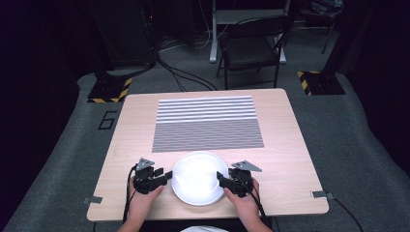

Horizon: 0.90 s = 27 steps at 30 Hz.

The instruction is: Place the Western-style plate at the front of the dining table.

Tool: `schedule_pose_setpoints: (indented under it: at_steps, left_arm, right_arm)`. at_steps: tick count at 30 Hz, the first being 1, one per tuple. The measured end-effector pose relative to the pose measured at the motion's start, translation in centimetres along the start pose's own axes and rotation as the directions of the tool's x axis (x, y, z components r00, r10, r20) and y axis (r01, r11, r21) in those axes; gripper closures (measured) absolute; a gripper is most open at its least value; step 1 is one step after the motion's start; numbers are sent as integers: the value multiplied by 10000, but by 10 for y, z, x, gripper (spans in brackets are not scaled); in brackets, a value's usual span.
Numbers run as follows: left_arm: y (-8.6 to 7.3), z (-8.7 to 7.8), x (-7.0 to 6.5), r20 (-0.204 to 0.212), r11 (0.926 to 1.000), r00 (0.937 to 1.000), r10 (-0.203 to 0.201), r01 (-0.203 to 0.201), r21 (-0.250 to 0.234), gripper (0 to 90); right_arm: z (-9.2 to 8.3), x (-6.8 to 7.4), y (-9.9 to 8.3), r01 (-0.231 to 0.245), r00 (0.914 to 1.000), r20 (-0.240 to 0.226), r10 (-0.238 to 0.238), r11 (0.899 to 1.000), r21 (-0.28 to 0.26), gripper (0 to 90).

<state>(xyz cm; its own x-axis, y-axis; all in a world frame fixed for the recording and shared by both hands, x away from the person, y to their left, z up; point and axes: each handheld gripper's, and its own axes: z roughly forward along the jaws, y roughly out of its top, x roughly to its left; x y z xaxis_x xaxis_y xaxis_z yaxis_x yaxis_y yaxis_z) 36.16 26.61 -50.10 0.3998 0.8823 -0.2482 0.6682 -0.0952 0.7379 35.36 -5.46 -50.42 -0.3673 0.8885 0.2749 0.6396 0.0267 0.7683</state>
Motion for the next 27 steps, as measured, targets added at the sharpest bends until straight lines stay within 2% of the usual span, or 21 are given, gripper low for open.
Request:
schedule_pose_setpoints:
  at_steps: [3,6,11,18,21,23,27]
  left_arm:
    - [0,1,-1,123,9999,9999,-92,91,82,526]
    - [-1,2,0,146,9998,9997,-175,174,81,537]
    - [-1,4,-1,427,9991,9984,-367,357,224,566]
    - [-2,7,-3,477,9985,9982,-376,357,410,619]
    - [-2,7,-2,532,9983,9978,-393,368,461,630]
    - [-2,7,-2,538,9978,9972,-510,486,454,630]
    - [-2,7,2,670,9959,9943,-824,795,437,638]
  right_arm:
    - [1,2,-1,122,9999,63,-122,9999,-57,463]
    - [1,3,-1,38,10000,50,-38,10000,-60,463]
    - [1,2,-1,-238,9996,-159,237,9997,-55,469]
    - [4,3,-2,-74,9998,-162,73,9999,-70,482]
    - [5,3,-2,-154,9993,-344,152,9999,-68,488]
    - [5,3,-3,-217,9988,-439,214,9997,-62,491]
    - [7,6,-4,-45,9990,-446,43,10000,-42,491]
